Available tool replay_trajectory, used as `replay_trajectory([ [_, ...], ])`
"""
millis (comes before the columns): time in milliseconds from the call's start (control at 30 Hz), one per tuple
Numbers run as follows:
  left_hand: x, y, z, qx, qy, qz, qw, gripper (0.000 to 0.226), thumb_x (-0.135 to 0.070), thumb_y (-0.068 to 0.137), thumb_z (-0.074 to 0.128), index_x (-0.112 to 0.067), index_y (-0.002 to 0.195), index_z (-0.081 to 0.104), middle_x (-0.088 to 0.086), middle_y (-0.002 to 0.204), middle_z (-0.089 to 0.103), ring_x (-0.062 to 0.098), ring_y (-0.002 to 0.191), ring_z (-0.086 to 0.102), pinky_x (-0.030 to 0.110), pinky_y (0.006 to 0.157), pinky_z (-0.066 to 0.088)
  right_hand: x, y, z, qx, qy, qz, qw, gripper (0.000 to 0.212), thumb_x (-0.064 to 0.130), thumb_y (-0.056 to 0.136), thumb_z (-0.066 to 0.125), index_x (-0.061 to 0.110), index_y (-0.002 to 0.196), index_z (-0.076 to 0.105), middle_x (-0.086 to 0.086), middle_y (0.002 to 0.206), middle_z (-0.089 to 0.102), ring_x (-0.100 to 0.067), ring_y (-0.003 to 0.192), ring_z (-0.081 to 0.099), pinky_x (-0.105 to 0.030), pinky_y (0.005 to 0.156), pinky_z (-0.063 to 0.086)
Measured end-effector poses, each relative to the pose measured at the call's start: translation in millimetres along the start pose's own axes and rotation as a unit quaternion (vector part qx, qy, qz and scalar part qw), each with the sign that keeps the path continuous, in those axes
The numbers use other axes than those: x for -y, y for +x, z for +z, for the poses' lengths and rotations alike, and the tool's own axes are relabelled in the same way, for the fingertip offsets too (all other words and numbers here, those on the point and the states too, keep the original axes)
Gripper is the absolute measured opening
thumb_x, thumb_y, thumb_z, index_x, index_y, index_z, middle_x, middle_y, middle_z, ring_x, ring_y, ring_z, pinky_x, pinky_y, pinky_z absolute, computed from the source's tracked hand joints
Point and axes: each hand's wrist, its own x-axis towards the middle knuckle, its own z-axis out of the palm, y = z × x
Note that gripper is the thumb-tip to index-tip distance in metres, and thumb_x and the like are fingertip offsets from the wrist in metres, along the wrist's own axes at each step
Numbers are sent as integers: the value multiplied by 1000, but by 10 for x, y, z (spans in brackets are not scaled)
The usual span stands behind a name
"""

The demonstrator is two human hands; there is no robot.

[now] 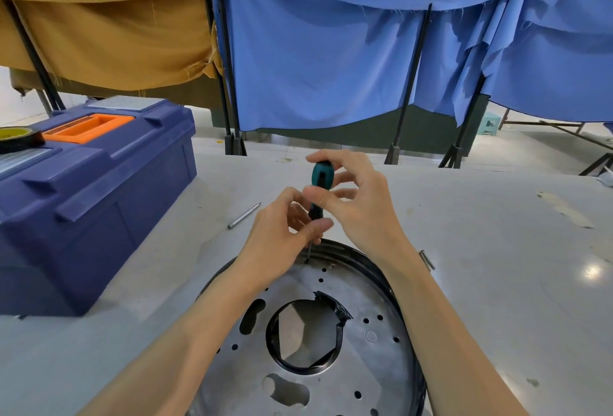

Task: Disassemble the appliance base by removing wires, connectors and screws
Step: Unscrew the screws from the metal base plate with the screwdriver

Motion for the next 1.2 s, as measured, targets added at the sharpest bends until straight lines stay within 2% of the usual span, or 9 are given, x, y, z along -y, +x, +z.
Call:
replay_trajectory([
  [200, 18, 2, 14, 20, -1, 13, 1000, 10, -27, 97, 53, -20, 99, 60, -1, 73, 72, 18, 72, 69, 49, 79, 56, -19, 21, -44, 8, 17, 3, 1000, 44, -11, 88, 55, 21, 118, 62, -3, 106, 66, -6, 91, 62, -14, 77, 51],
  [367, -9, 4, 13, -15, -8, -22, 1000, 31, -39, 78, 73, -19, 96, 58, 0, 71, 70, 14, 65, 69, 44, 69, 59, -8, 3, 14, 13, 0, -10, 1000, 30, 19, 84, 73, 30, 110, 63, 4, 106, 58, -8, 90, 59, -19, 76, 53],
  [500, -7, -3, 0, 29, -25, 8, 999, 9, -25, 97, 52, -22, 102, 59, 1, 77, 72, 18, 73, 70, 48, 79, 57, -25, 22, -42, -4, 18, 3, 1000, 41, -2, 90, 60, 26, 120, 63, -1, 103, 66, -15, 93, 64, -22, 82, 54],
  [567, -3, -2, 1, 33, -24, 7, 999, 15, -18, 101, 45, -21, 102, 60, 2, 77, 72, 18, 76, 70, 47, 79, 57, -26, 20, -62, 4, 41, 11, 999, 41, -9, 92, 52, 20, 118, 64, -3, 104, 69, -17, 97, 66, -28, 88, 55],
  [667, -10, 4, 9, 11, -15, -1, 1000, 7, -24, 95, 58, -19, 100, 59, -1, 73, 72, 16, 71, 70, 45, 76, 58, -13, 6, -19, 11, 34, 3, 999, 28, 9, 90, 64, 24, 113, 64, 0, 108, 64, -11, 95, 64, -25, 85, 55],
  [733, -15, 5, 10, -2, -2, -1, 1000, 20, -32, 88, 66, -19, 100, 56, -2, 72, 71, 13, 68, 69, 41, 75, 59, -17, 3, 3, 6, -4, -2, 1000, 34, 17, 85, 71, 29, 116, 64, 1, 108, 59, -7, 92, 60, -18, 78, 53],
  [900, -15, -10, 5, 24, -9, 9, 1000, 17, -20, 100, 46, -14, 103, 62, -1, 75, 71, 17, 76, 69, 45, 79, 58, -29, 27, -57, 11, 39, 20, 999, 41, -9, 89, 56, 18, 118, 61, -1, 103, 67, -9, 92, 67, -20, 80, 55],
  [1067, -32, -4, 8, -2, 0, 2, 1000, 19, -29, 91, 62, -17, 105, 61, -1, 72, 71, 14, 70, 69, 42, 77, 58, -29, 4, -14, 14, -9, 12, 1000, 34, 18, 84, 73, 27, 116, 63, 3, 109, 59, -9, 97, 59, -17, 77, 53],
  [1200, -33, -15, 9, 12, -12, 14, 1000, 11, -23, 99, 49, -22, 100, 60, 1, 74, 71, 15, 72, 69, 43, 77, 58, -26, 25, -46, -2, 15, 29, 999, 41, 1, 87, 66, 20, 123, 61, 0, 103, 67, -13, 93, 64, -22, 81, 54],
])
